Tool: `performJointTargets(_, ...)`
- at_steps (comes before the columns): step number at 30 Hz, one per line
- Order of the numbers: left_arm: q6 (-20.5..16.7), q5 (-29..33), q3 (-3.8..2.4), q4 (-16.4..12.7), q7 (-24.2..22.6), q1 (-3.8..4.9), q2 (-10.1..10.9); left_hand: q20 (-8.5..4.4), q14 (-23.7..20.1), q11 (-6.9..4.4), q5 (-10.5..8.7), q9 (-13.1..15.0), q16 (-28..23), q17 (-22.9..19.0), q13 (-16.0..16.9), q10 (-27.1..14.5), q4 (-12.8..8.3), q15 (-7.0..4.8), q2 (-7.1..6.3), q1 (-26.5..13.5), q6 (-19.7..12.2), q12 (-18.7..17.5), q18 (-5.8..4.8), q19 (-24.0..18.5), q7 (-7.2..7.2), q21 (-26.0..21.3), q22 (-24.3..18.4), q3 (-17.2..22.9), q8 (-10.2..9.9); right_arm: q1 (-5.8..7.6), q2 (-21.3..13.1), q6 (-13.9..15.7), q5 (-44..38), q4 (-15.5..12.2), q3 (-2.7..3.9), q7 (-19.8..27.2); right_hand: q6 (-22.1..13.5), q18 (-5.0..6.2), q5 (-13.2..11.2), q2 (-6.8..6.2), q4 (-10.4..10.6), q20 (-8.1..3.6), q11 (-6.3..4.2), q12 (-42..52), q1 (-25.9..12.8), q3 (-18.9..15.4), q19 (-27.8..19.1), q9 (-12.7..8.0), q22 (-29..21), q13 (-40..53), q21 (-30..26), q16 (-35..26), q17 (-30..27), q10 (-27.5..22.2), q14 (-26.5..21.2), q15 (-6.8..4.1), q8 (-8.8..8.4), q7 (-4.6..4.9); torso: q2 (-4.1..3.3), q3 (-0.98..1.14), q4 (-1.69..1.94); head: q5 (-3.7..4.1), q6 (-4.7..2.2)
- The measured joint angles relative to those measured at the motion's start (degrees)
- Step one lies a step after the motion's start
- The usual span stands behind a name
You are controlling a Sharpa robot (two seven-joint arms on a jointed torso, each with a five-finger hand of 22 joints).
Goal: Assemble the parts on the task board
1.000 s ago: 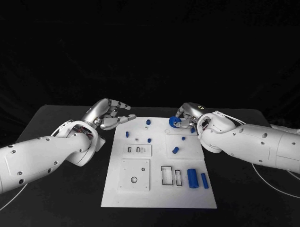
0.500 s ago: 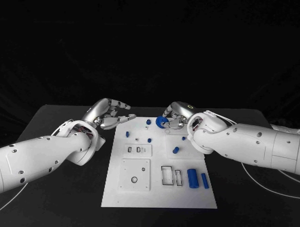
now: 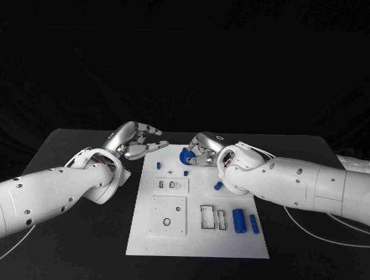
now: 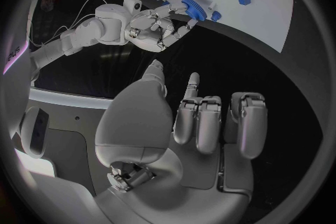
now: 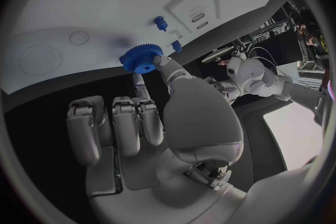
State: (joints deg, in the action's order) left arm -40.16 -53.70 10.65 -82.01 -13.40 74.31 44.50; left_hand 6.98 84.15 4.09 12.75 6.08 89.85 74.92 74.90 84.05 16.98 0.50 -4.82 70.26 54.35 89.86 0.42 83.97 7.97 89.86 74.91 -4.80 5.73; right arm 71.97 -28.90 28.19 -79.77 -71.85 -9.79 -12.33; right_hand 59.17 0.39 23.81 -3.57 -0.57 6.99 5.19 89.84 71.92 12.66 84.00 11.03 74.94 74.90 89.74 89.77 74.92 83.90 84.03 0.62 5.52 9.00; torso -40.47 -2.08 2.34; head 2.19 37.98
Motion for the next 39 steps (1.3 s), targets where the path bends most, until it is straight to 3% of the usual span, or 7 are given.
performJointTargets(11,0.0,0.0,-0.02,-0.8,0.0,0.03,0.3,0.0,0.0,0.0,0.0,0.0,0.0,0.0,0.0,0.0,0.0,0.0,0.0,0.0,0.0,0.0,0.0,0.0,0.0,0.0,0.0,0.0,0.0,-0.95,2.6,-0.1,-2.2,3.1,0.01,0.7,0.0,0.0,-0.1,0.07,-0.2,0.0,0.0,0.0,0.1,0.2,0.0,0.0,0.0,0.0,0.0,0.0,0.0,0.0,0.0,0.0,0.0,-0.01,-0.07,0.02,-0.11,-0.52,0.44)
performJointTargets(39,0.0,0.0,-0.03,-1.8,0.1,0.08,0.8,0.0,0.0,0.0,0.0,0.0,0.0,0.0,0.0,0.0,0.0,0.0,0.23,-0.2,0.2,0.0,0.0,0.0,0.2,0.0,0.0,0.0,-0.2,-1.25,6.0,0.0,-5.2,8.1,0.08,1.1,0.5,0.0,-1.0,0.06,-0.3,0.0,0.0,0.0,0.1,0.7,0.0,0.2,0.0,0.0,0.0,0.0,0.0,0.0,0.0,0.0,-0.36,-0.47,0.04,0.05,-0.08,-0.55,0.9)
